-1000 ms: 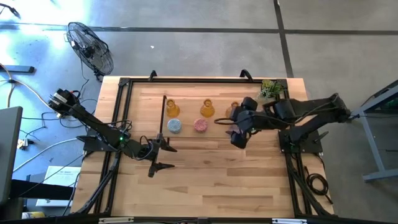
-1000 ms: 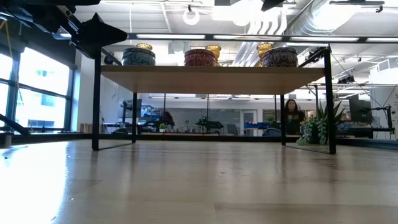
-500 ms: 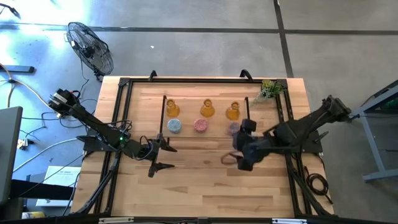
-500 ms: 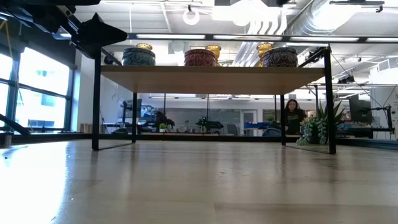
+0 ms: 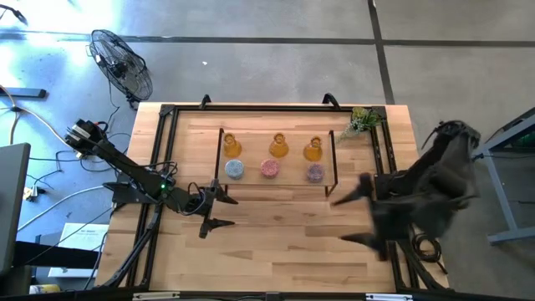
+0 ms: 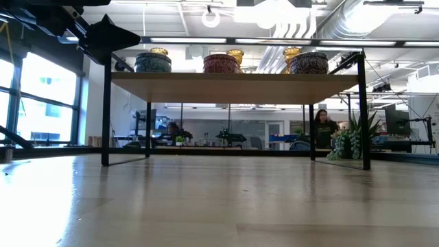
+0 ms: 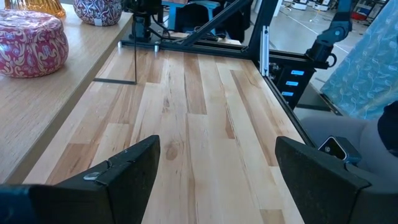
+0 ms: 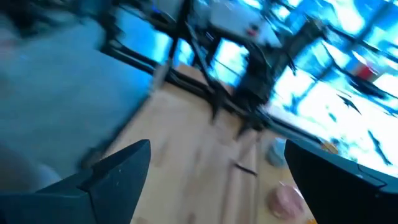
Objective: Pick & Place candle stick holders
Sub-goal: Adjust the blue scented candle on the shelf
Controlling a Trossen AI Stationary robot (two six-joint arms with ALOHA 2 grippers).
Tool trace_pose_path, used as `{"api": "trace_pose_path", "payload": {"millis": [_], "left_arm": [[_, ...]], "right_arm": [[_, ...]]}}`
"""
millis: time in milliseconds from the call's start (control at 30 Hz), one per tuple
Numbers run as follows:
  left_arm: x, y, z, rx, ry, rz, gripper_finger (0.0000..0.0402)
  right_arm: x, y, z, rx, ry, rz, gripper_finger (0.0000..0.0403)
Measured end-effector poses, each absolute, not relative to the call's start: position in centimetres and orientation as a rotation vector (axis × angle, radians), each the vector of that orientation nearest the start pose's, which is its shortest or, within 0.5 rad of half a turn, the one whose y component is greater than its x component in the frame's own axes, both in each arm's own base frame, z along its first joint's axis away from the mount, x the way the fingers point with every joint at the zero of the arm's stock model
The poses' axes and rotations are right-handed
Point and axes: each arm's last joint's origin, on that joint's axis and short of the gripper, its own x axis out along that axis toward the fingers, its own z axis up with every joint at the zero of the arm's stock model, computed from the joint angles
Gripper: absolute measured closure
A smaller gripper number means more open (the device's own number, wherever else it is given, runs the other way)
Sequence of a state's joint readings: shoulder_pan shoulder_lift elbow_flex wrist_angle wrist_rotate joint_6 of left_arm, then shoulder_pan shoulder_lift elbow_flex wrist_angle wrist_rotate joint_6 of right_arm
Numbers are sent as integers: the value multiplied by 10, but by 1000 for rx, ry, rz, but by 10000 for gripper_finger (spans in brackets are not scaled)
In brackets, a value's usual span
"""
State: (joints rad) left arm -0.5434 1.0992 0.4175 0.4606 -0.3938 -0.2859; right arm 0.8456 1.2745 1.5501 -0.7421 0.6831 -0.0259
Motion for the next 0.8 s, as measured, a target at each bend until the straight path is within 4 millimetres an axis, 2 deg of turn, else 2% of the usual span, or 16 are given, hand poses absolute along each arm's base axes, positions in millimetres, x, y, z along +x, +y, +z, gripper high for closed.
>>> {"api": "trace_pose_path", "payload": {"millis": [133,267,433,533,800], "left_arm": [[194,-104,210,-184,217,-120,85],[194,-104,210,-185,217,-119,85],[194,-104,210,-184,217,-120,85],[194,-104,210,-184,214,-112,85],[195,-100,212,-195,169,50,85]], "right_arm": [[138,165,449,-324,288,285,36],[113,154,438,-274,270,283,36],[97,136,399,-250,240,138,36],[93,129,371,-214,215,121,36],[84,109,312,-134,142,64,36]]}}
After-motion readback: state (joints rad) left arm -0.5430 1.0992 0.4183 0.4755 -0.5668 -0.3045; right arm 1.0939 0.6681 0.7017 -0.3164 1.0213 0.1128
